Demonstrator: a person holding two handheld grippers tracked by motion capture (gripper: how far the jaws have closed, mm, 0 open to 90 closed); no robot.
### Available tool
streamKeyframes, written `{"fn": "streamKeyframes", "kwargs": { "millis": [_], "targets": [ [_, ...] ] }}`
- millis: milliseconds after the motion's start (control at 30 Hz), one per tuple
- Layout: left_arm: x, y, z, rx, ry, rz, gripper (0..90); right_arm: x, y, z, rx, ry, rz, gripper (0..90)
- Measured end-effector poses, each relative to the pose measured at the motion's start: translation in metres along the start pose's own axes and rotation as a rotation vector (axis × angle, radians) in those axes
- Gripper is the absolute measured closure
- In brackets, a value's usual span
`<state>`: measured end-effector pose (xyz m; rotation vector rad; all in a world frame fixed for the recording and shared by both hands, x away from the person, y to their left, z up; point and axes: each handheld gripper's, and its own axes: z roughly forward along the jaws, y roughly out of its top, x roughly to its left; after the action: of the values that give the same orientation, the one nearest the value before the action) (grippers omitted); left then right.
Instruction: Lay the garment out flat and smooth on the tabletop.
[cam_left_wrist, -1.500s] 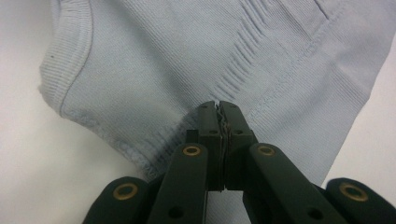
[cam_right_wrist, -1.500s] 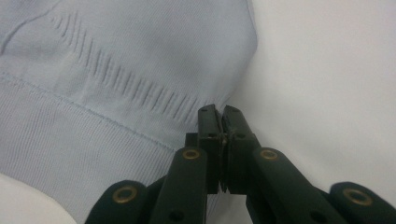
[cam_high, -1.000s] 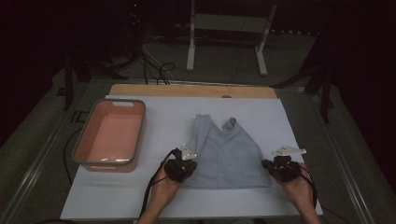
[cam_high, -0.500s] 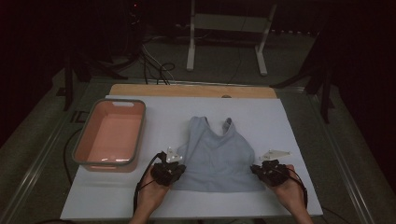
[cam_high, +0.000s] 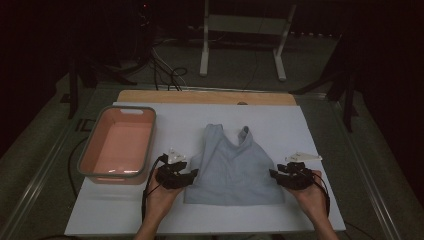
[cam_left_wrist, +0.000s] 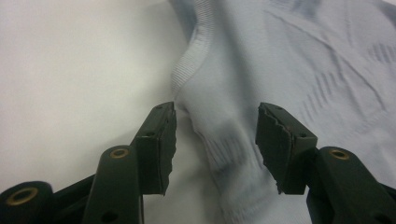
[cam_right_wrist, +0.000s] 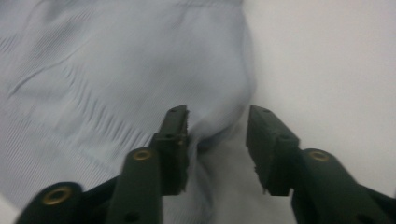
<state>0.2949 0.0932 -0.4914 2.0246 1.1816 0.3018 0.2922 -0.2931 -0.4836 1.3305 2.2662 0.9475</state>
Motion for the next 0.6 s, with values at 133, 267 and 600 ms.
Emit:
{"fn": "streamKeyframes", "kwargs": {
  "millis": [133,267,600],
  "targets": [
    [0.004,0.002,0.01,0.018,0.01,-0.018,45.0,-0.005,0.003,0.009,0.002,0.003,0.037,48.2],
    [0.009,0.004,0.019,0.026,-0.003,-0.042,46.7,-0.01,0.005,0.021,0.025,0.004,0.065,47.6],
    [0.013,0.009,0.022,0.014,-0.038,-0.049,82.7,-0.011,0.006,0.034,0.064,0.054,0.066,80.0]
  ]
}}
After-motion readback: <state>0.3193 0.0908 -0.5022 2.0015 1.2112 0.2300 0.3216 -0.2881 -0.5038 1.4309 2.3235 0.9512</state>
